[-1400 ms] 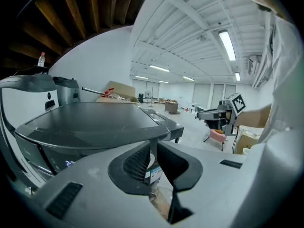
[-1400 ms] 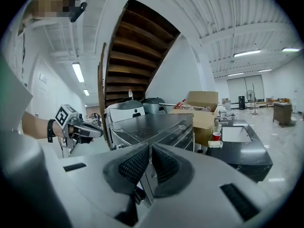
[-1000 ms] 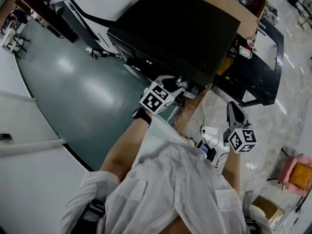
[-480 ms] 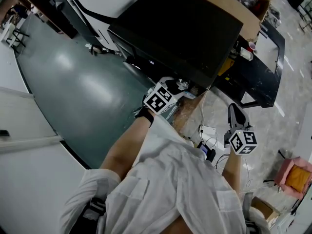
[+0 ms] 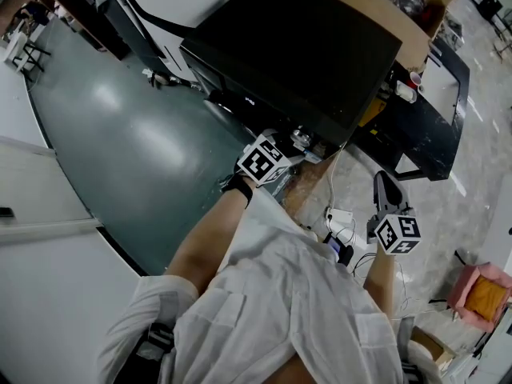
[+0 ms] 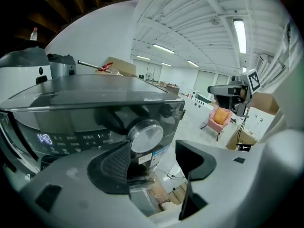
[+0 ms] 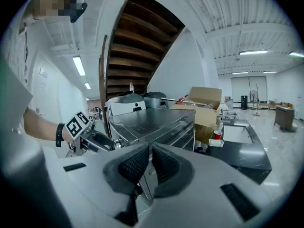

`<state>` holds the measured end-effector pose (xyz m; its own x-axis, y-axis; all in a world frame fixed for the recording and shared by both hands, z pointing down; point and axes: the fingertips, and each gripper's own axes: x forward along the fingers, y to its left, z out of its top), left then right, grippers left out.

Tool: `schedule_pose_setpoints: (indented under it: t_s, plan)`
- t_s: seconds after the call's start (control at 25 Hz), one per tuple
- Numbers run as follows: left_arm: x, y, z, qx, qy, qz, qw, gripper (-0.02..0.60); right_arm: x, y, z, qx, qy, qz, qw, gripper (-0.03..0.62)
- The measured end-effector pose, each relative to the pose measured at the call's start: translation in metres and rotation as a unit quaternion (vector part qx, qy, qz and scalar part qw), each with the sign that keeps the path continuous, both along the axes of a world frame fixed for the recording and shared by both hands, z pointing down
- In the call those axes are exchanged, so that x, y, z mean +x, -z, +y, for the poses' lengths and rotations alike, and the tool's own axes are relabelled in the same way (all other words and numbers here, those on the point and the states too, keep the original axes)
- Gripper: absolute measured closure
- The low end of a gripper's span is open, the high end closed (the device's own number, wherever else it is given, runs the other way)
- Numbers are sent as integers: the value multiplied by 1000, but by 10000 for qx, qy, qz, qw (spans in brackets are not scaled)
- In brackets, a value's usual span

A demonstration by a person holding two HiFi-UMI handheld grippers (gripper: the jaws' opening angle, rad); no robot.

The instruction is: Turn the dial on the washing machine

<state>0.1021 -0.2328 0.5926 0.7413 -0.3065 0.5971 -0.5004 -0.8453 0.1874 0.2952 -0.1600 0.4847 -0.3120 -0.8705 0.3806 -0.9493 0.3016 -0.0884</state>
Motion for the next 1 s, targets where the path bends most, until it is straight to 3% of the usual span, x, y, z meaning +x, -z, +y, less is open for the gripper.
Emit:
schedule_pose_setpoints:
  t_s: [0.36,0.52,0.6,0.72,0.88,1.0]
  plan:
    - [-1,-10,2,-341,191,190,9991,290,6,-2,5,-4,-44,49,10000,569]
    - [13,-30,33,-678,-434,-124,9967,313,9,-1,8,-1,-78,58,10000,569]
    - [19,-36,41,-640,-441,-166,9968,313,12,0,8,30,-101,62,9999,569]
    - [9,-32,33,-398,-52,-177,9990,311,16,3,9,71,-133,54,9999,569]
    - [-18,-2,7,342,470,-198,9981,307,20,4,12,100,-202,3,9997,569]
    - [-15,25,-5,1061,281,-92,9939,307,18,6,12,136,-185,-22,9997,569]
